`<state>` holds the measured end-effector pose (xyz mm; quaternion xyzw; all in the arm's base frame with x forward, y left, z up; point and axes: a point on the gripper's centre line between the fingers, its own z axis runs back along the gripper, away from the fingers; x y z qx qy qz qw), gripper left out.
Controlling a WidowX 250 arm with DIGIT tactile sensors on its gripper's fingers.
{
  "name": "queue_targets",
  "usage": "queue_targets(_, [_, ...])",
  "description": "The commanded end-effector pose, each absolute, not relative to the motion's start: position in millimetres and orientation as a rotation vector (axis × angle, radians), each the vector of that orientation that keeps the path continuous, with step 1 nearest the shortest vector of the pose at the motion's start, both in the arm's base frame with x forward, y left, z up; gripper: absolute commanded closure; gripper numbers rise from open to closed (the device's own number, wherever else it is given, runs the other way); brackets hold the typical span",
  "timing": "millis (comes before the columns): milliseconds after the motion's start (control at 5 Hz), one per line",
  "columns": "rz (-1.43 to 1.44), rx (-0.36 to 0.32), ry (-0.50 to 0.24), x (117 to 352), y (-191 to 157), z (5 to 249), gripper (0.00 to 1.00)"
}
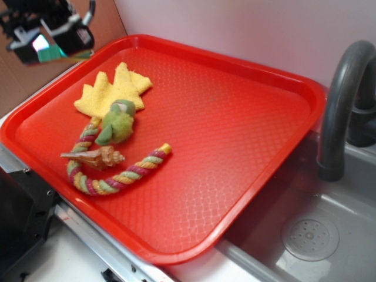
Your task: Grab the green block.
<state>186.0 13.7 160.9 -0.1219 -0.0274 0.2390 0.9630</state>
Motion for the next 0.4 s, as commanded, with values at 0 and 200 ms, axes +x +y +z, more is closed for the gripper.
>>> queue_targets(0, [0.384, -0.267, -0.158, 184.6, 6.0, 220.9, 1.0])
queue_targets(200, [0.411, -0.236, -0.126, 186.1, 5.7, 214.9, 1.0])
